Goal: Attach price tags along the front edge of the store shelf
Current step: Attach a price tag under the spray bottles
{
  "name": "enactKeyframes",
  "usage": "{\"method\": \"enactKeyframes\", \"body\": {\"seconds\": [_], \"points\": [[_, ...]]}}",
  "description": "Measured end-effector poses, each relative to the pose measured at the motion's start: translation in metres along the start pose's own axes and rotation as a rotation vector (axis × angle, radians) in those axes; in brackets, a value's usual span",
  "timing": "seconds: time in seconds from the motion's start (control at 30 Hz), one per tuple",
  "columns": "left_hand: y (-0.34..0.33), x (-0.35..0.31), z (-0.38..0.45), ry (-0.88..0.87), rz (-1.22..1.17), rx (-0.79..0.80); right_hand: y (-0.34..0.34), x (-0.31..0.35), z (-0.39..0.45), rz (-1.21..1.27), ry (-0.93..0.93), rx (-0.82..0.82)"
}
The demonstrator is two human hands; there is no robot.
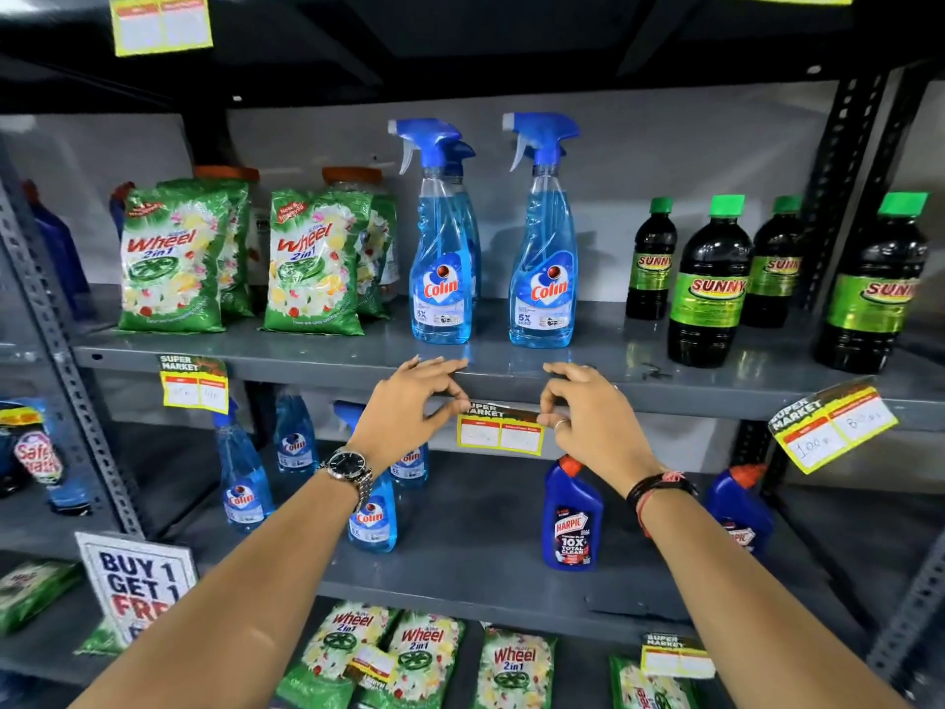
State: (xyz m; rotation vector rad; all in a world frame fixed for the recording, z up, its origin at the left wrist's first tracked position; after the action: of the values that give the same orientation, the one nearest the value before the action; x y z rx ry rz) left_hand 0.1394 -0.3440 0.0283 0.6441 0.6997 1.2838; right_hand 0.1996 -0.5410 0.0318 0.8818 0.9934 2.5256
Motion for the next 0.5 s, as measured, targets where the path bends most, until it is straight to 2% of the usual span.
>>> {"method": "enactKeyframes", "body": {"seconds": [0.23, 0.5], "points": [[0.013, -0.001, 0.003, 0.116, -0.002, -0.101, 0.010, 0.004, 0.005, 0.028, -0.012, -0.087], [0.019, 0.006, 0.012, 0.218, -0.012, -0.143, 0.015, 0.008, 0.013, -0.033, -0.062, -0.164]]}}
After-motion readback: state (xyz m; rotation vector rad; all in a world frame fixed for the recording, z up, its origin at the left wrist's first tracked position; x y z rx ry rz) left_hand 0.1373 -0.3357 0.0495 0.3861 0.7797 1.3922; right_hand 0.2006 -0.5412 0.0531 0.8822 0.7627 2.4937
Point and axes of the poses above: each hand's wrist, its own z-axis towards the middle knuckle, its own y-axis out of the back of the hand, x = y × z, the point moved 7 cm from there along z, towards the middle knuckle, and after that the axes turned 11 degrees about z, right-handed, at the moved point
